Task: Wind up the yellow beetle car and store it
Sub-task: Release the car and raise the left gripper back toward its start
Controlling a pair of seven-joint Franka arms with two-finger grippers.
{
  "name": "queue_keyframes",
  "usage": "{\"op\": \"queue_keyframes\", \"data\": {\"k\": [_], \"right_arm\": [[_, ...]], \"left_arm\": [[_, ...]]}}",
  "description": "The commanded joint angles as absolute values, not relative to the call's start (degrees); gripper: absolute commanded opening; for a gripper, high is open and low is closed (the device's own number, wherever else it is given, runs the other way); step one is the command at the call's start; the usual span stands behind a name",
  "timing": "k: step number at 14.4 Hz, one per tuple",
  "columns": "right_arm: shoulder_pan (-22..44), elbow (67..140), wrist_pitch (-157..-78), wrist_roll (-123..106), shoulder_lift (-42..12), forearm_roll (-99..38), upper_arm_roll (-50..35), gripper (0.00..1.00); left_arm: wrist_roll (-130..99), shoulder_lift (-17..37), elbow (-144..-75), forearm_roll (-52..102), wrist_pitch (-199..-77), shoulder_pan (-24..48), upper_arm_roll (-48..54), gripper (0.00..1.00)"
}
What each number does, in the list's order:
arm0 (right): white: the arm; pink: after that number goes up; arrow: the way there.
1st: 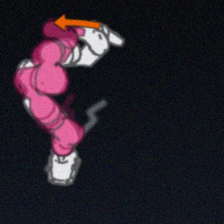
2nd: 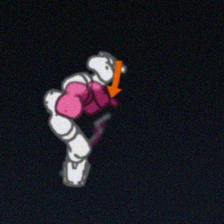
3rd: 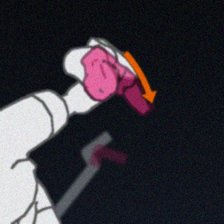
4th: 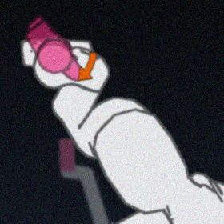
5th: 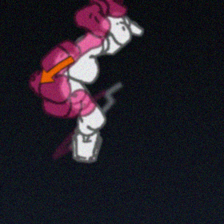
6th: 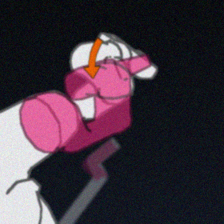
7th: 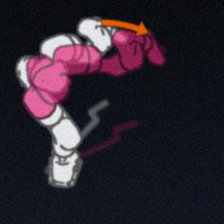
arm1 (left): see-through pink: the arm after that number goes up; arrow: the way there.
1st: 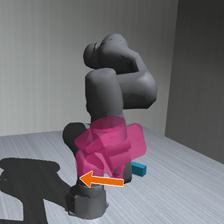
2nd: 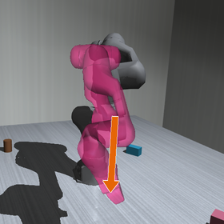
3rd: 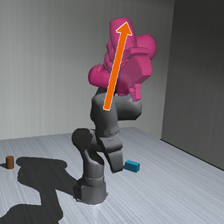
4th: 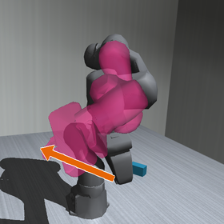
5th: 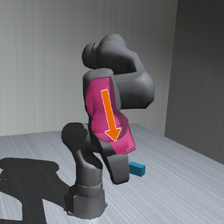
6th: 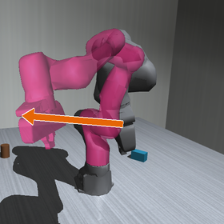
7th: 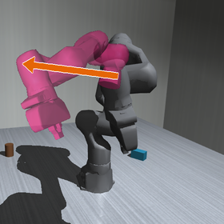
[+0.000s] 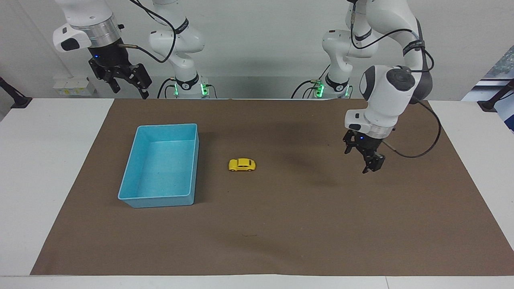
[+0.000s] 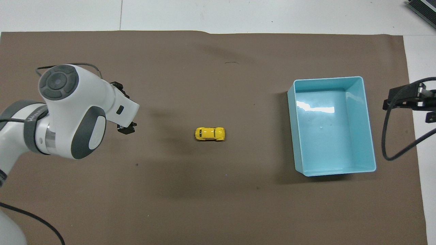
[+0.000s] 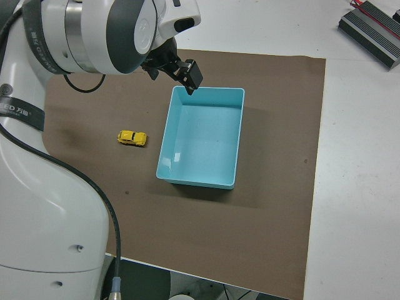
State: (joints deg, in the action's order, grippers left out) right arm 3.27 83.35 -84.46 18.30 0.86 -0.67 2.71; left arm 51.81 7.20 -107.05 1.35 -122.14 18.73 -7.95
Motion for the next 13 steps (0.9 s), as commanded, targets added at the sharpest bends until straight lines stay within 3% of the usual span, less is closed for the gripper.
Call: {"op": "queue_keyframes", "data": {"k": [1, 8, 13], "right_arm": [[2.7, 83.9, -85.2, 18.9, 1.4, -1.8, 2.4, 1.00], [2.7, 83.9, -85.2, 18.9, 1.4, -1.8, 2.4, 1.00], [2.7, 83.9, -85.2, 18.9, 1.4, -1.8, 2.4, 1.00]], "left_arm": [[43.3, 6.3, -102.7, 0.4, -117.0, 18.3, -10.4, 1.00], [7.0, 5.7, -92.2, -1.1, -105.2, 18.2, -13.2, 1.00], [4.4, 1.2, -90.2, 0.2, -95.3, 16.7, -13.4, 1.00]]}}
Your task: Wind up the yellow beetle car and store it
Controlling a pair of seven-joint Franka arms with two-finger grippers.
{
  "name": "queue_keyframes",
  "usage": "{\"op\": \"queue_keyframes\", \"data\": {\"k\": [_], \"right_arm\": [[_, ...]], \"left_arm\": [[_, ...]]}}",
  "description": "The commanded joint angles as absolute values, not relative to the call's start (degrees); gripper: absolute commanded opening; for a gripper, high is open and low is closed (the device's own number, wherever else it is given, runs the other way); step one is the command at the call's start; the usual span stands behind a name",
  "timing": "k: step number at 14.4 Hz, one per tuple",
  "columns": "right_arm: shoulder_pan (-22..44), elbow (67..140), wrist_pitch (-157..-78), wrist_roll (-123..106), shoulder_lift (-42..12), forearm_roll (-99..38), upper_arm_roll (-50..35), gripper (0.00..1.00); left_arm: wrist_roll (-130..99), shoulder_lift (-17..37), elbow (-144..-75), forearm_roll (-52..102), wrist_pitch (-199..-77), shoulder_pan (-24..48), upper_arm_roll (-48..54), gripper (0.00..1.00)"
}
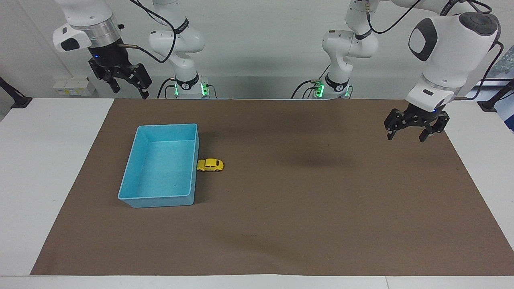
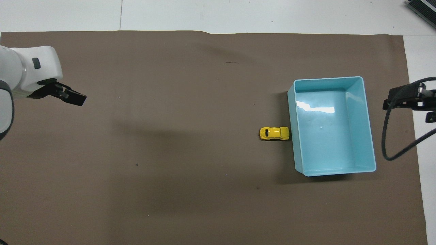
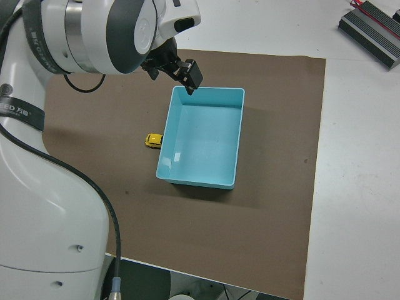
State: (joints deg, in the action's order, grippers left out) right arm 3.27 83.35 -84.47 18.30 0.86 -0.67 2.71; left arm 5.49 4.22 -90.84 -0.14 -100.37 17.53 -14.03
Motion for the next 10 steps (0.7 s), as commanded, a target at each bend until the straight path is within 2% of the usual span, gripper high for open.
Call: {"op": "queue_keyframes", "data": {"k": [1, 10], "right_arm": [[2.7, 83.9, -85.2, 18.9, 1.4, -1.8, 2.4, 1.00], [2.7, 83.9, -85.0, 19.0, 1.4, -1.9, 2.4, 1.00]], "left_arm": [[5.0, -0.2, -91.0, 0.2, -93.6, 16.8, -13.4, 1.00], [4.7, -0.4, -91.0, 0.1, -91.8, 16.4, -13.4, 1.00]]}}
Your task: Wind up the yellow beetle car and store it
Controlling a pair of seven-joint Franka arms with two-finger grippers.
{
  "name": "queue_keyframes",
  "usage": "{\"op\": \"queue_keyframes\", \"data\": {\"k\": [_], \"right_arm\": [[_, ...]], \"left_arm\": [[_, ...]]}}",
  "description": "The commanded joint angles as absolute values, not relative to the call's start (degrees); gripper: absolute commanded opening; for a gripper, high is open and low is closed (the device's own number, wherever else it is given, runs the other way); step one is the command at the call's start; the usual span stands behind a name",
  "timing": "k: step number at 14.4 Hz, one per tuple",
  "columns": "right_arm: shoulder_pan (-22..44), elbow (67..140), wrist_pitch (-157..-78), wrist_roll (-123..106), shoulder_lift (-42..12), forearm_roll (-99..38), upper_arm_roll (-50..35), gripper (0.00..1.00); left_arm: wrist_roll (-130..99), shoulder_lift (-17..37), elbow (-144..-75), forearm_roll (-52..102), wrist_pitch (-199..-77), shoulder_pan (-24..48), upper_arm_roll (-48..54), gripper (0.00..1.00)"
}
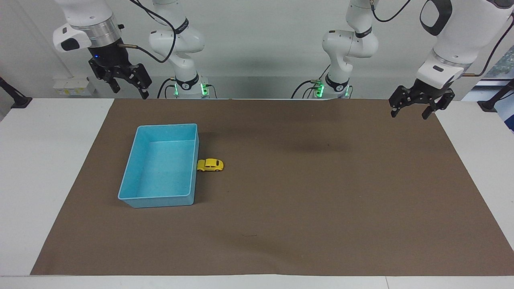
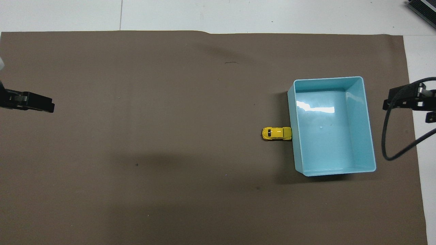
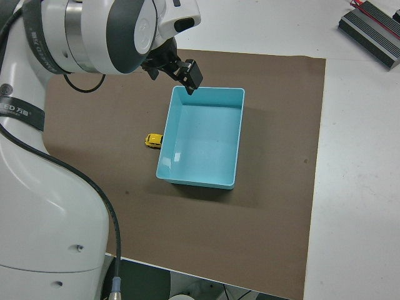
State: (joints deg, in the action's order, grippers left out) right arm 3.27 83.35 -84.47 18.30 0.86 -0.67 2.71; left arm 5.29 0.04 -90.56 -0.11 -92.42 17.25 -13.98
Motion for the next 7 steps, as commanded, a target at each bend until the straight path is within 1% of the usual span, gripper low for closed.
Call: {"op": "queue_keyframes", "data": {"k": [1, 4, 5, 7], "right_arm": [[2.6, 83.9, -84.8, 19.0, 1.4, -1.8, 2.5, 1.00], [2.5, 83.9, -83.1, 18.8, 1.6, -1.8, 2.5, 1.00], [2.4, 83.9, -82.8, 18.2, 1.6, -1.4, 2.5, 1.00], [2.7, 83.8, -79.1, 16.2, 2.3, -2.1, 1.6, 1.00]], "left_arm": [[4.7, -0.4, -91.0, 0.1, -91.8, 16.4, -13.4, 1.00], [4.7, -0.4, -91.0, 0.1, -91.8, 15.8, -13.0, 1.00], [5.0, -0.4, -91.0, 0.2, -91.8, 13.5, -12.0, 1.00], [5.2, -0.3, -91.0, 0.2, -91.8, 8.0, -6.4, 1.00]]}}
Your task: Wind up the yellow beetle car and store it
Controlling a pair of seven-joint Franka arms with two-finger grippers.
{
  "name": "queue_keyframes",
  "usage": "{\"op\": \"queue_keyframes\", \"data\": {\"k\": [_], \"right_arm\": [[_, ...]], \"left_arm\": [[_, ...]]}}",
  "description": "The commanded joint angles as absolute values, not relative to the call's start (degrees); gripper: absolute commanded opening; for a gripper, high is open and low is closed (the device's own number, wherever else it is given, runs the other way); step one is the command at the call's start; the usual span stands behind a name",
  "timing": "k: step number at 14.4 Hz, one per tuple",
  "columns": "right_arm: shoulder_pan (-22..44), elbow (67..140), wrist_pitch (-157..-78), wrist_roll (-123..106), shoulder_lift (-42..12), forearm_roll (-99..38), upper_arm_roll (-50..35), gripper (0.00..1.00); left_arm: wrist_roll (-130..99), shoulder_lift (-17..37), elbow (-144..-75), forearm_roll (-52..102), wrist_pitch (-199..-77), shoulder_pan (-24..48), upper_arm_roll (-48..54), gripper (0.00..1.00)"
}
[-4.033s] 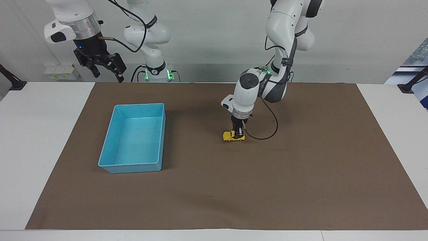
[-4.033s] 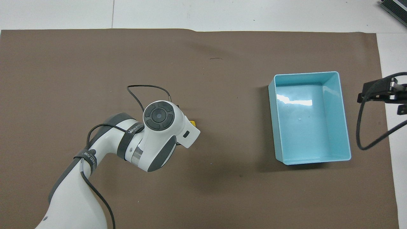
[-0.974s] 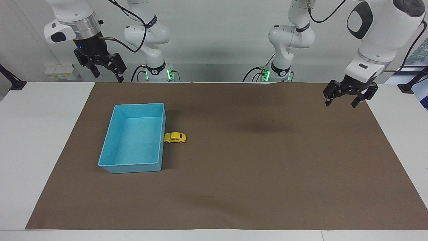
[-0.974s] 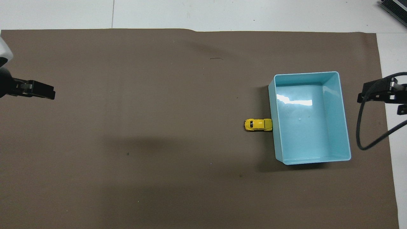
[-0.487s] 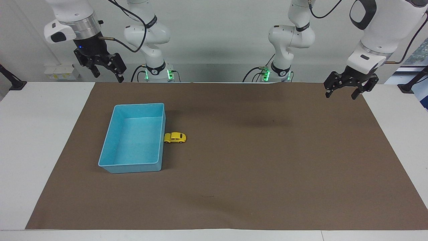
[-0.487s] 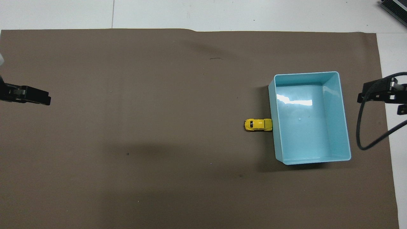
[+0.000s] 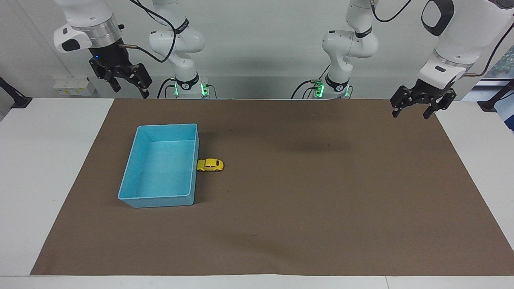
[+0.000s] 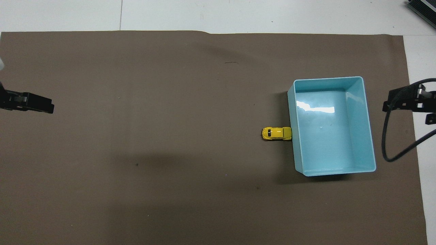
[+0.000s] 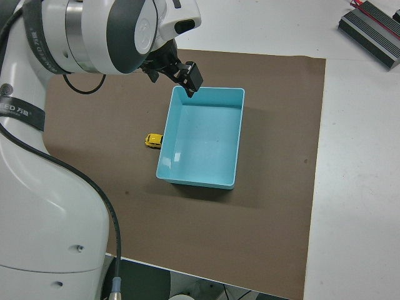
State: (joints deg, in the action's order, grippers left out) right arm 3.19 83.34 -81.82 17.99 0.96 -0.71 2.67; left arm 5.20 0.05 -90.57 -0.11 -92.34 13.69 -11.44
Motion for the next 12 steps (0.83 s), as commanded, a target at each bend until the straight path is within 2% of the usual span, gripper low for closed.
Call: {"op": "queue_keyframes", "data": {"k": [1, 5, 7, 12], "right_arm": [[3.7, 83.8, -78.6, 14.7, 2.5, -2.1, 1.1, 1.00], [7.5, 85.5, -80.1, -14.8, 3.3, -1.9, 0.4, 1.00], [9.3, 87.5, -84.0, -25.3, 3.4, -1.9, 0.3, 1.00], [14.5, 99.7, -98.5, -48.1, 3.1, -1.9, 0.3, 1.00]], "left_arm": [[4.6, -0.4, -91.0, 0.2, -91.8, 6.0, -3.4, 1.00], [4.7, -0.6, -91.0, 0.2, -91.5, 0.7, 2.5, 1.00], [4.8, -0.6, -90.7, 0.2, -91.8, 1.0, 2.9, 1.00], [4.7, -0.6, -90.8, 0.2, -91.6, 0.2, 2.1, 1.00]]}}
